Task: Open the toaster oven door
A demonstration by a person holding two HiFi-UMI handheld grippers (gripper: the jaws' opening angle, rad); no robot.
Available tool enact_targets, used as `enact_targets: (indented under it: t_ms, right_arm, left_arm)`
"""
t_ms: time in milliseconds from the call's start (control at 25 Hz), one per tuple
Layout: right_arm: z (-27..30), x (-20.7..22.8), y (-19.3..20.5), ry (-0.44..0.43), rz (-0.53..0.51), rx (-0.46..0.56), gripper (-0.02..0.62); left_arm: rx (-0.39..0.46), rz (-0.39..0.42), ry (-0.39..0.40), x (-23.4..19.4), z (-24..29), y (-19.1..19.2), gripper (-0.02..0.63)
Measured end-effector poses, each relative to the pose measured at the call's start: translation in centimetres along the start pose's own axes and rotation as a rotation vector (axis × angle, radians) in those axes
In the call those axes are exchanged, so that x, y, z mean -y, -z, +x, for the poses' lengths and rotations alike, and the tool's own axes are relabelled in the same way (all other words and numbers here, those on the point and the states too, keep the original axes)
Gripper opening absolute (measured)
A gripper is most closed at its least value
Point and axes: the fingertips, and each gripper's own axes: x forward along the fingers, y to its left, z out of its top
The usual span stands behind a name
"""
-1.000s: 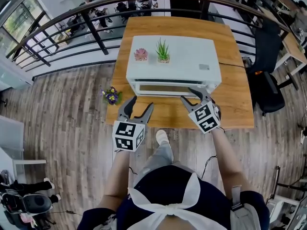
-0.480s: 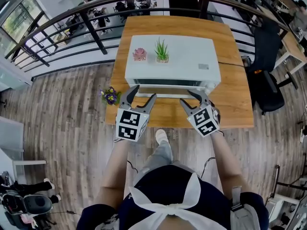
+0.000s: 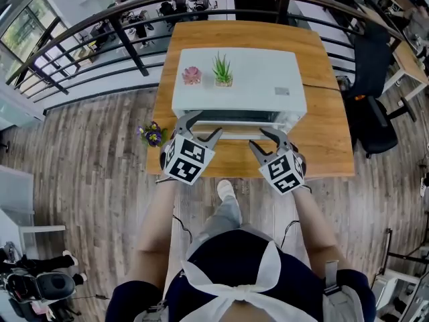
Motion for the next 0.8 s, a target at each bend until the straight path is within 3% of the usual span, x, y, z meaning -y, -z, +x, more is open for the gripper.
enact_targets:
  t_ms: [120, 360, 800]
  right_arm:
    - [-0.2, -0.3, 0.2, -0.002, -0.002, 0.000, 0.175]
    - [-0.4, -0.8, 0.4, -0.002, -0.002, 0.003, 0.175]
    - [-0.9, -2.0, 1.1, -0.006, 0.004, 0.000, 0.173]
  left_arm:
    - [-0.060, 0.050, 0.050, 0.5, 0.7, 0.5, 0.270]
    - [-0.135, 0.144, 0.076, 0.9, 2.0, 1.2, 0.267]
    - [-0.255, 0.252, 0.105, 2.2, 2.7, 3.5, 0.165]
